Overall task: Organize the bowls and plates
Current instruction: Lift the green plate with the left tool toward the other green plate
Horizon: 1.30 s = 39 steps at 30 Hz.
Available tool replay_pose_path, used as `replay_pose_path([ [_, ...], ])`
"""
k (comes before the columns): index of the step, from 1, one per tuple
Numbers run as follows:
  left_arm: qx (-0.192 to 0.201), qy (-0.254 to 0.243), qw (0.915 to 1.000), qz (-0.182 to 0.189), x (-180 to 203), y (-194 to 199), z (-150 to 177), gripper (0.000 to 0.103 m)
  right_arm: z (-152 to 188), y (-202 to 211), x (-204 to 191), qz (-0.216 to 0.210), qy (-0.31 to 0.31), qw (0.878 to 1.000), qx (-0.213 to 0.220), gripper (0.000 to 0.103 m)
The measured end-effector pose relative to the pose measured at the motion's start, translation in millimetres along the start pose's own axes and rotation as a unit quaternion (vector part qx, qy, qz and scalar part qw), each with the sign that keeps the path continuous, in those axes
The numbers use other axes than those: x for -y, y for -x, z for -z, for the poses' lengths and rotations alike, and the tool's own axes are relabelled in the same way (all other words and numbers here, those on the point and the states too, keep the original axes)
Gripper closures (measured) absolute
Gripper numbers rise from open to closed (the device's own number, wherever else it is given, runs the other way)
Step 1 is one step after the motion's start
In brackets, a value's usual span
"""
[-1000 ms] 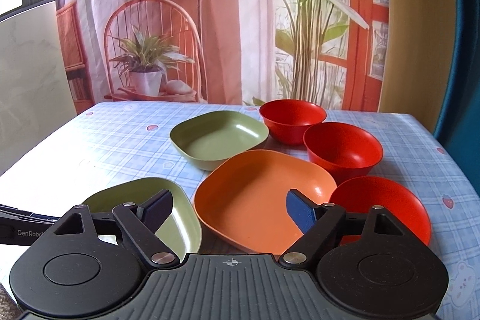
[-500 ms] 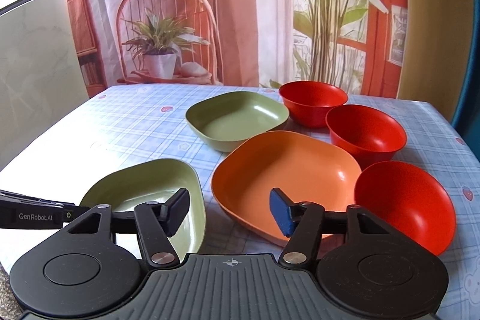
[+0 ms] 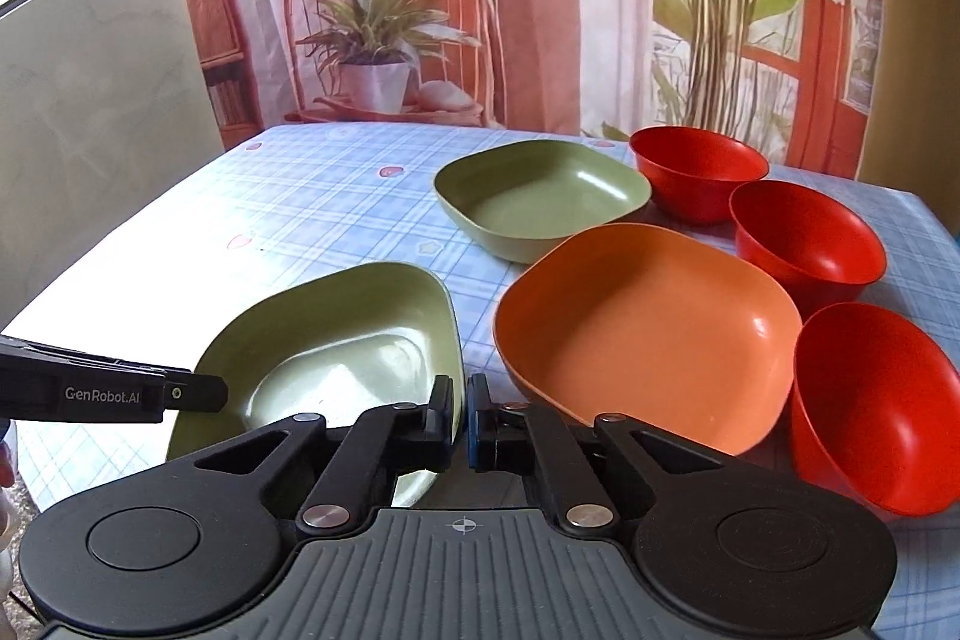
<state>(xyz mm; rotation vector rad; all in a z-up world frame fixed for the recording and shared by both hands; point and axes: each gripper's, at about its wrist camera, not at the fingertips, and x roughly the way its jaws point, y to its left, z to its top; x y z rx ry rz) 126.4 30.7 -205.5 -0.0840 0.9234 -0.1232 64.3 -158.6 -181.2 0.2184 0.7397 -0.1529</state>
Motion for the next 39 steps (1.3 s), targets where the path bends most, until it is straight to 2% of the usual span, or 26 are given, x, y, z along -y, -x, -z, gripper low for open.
replay_pose_path([
  [3,-0.006,0.003,0.9998,0.017,1.1,-1.8,1.4,0.080,0.7,-2.8,-2.2,-0.011,0.004,1.000,-0.007,0.099],
  [9,-0.002,0.003,0.9996,0.026,1.8,-1.9,2.8,0.080,1.8,-5.2,0.5,-0.006,-0.004,1.000,-0.013,0.099],
  [27,0.032,-0.014,0.9992,0.022,8.8,10.2,-4.1,0.080,5.3,0.3,6.7,-0.013,-0.023,1.000,-0.002,0.099],
  [33,0.040,-0.027,0.9983,0.032,16.0,15.7,-14.1,0.080,0.8,13.0,9.6,-0.011,-0.032,0.999,0.015,0.099],
  [39,0.061,-0.069,0.9947,0.045,37.0,29.7,-38.1,0.080,-9.8,28.5,21.8,-0.001,-0.052,0.998,0.032,0.099],
])
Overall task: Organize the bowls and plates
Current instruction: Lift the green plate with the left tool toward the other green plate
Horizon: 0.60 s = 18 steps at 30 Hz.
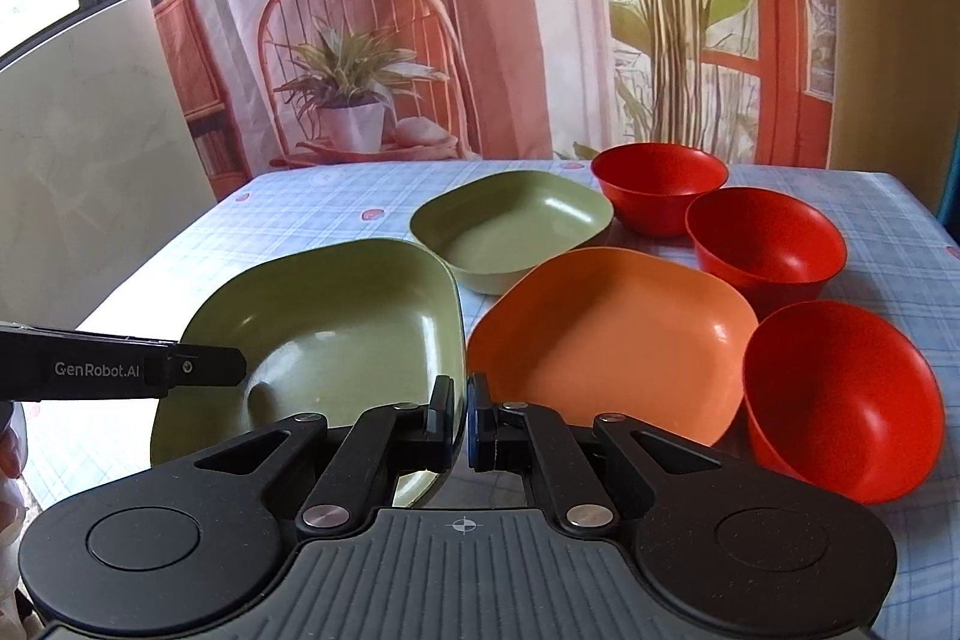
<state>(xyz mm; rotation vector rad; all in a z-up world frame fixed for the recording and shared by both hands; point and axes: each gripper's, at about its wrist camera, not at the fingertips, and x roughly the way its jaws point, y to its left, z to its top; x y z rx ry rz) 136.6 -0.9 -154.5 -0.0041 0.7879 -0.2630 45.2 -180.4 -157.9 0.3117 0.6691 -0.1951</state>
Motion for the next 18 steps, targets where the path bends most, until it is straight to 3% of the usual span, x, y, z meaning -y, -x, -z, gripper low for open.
replay_pose_path([
  [8,0.008,-0.058,0.9975,0.039,33.3,-11.9,-46.5,0.080,-21.5,13.8,32.1,0.020,-0.039,0.999,0.020,0.098],
  [18,-0.023,-0.101,0.9905,0.090,65.4,-57.6,-78.9,0.080,-34.5,7.0,75.9,0.056,-0.074,0.996,0.012,0.098],
])
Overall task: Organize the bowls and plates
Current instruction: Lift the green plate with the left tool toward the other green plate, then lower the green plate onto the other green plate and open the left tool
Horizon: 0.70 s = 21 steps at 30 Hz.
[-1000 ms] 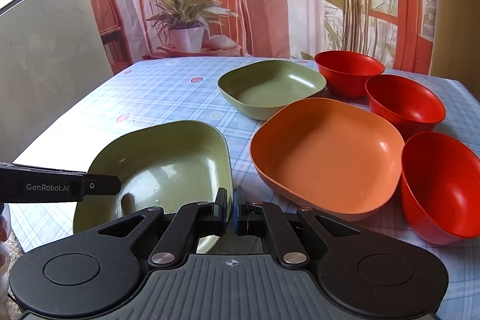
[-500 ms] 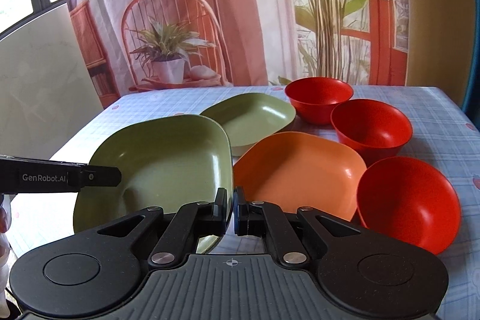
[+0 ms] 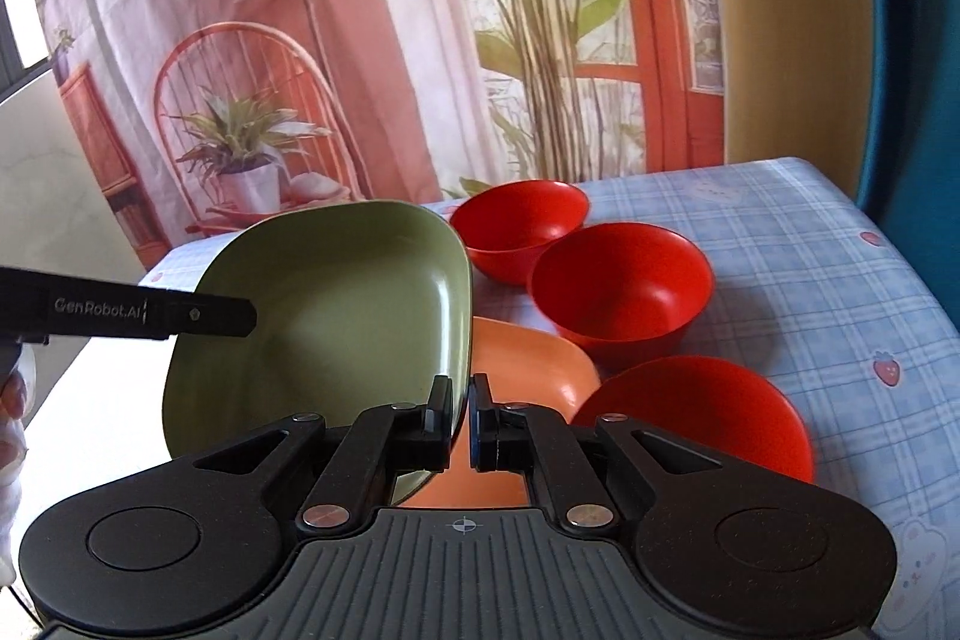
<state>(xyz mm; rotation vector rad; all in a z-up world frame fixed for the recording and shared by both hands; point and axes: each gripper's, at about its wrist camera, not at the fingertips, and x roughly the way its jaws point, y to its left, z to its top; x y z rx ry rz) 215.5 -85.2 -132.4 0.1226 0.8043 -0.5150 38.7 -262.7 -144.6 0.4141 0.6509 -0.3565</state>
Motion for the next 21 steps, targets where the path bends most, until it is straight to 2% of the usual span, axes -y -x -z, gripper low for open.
replay_pose_path([
  [10,-0.041,-0.042,0.9982,0.014,7.4,-53.6,-8.7,0.080,17.5,-11.3,8.2,0.014,-0.002,0.999,-0.043,0.091],
  [21,-0.055,-0.056,0.9969,0.008,9.2,-66.3,-11.5,0.080,22.8,-23.2,4.7,0.018,0.001,0.998,-0.068,0.090],
])
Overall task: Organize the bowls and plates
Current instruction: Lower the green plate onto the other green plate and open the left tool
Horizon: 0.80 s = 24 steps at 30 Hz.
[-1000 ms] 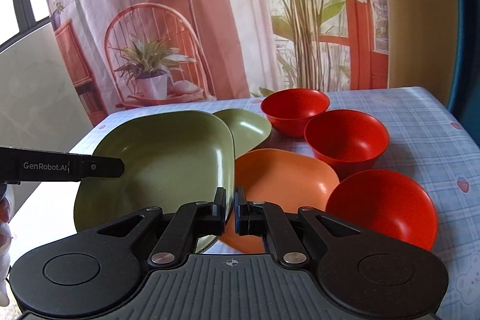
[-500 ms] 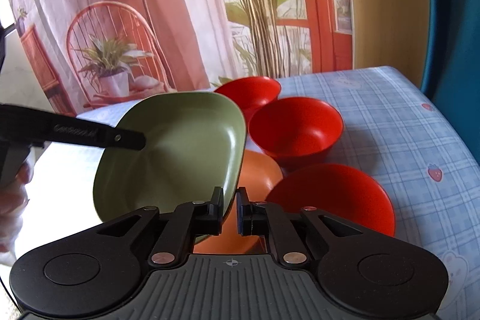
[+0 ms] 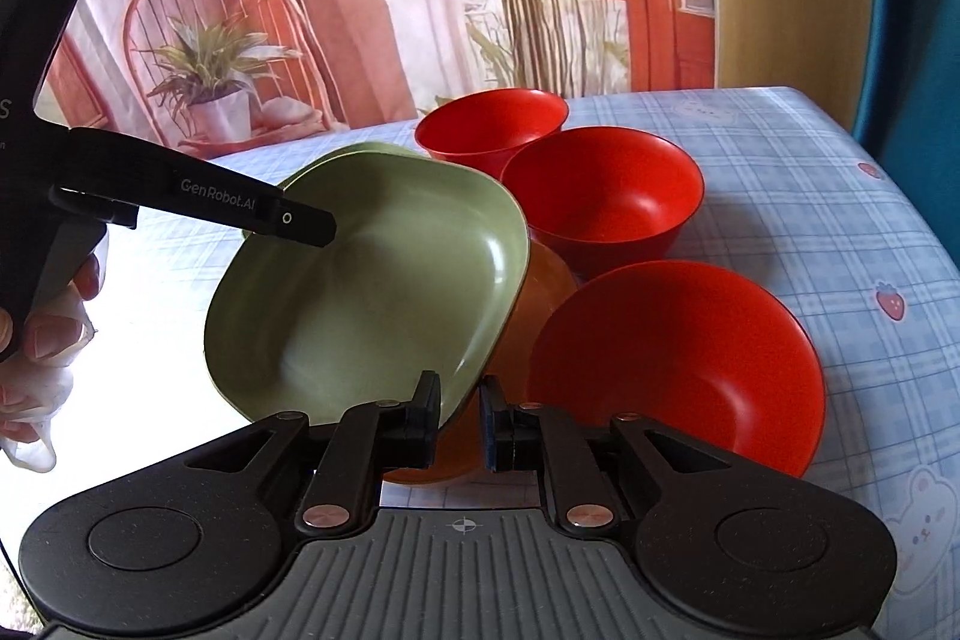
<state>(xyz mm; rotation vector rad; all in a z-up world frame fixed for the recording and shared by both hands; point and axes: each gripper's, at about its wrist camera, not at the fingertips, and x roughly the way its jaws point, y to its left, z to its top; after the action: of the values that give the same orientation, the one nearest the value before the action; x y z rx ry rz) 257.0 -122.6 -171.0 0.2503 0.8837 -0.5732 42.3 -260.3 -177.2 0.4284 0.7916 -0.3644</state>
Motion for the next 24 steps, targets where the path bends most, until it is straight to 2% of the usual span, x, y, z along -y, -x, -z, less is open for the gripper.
replay_pose_path([
  [10,-0.020,-0.023,0.9995,-0.005,15.4,-15.0,0.3,0.080,1.5,3.8,14.8,0.015,-0.010,1.000,-0.006,0.090],
  [20,-0.033,-0.020,0.9993,-0.004,13.0,-19.3,2.1,0.080,0.2,1.7,12.0,0.018,-0.004,1.000,-0.015,0.090],
  [23,-0.033,-0.021,0.9992,0.005,14.6,-19.5,1.6,0.072,-0.3,1.9,12.7,0.017,-0.005,1.000,-0.017,0.088],
  [24,-0.031,-0.022,0.9992,0.009,15.0,-18.2,1.6,0.065,-0.4,1.9,12.3,0.017,-0.005,1.000,-0.017,0.087],
])
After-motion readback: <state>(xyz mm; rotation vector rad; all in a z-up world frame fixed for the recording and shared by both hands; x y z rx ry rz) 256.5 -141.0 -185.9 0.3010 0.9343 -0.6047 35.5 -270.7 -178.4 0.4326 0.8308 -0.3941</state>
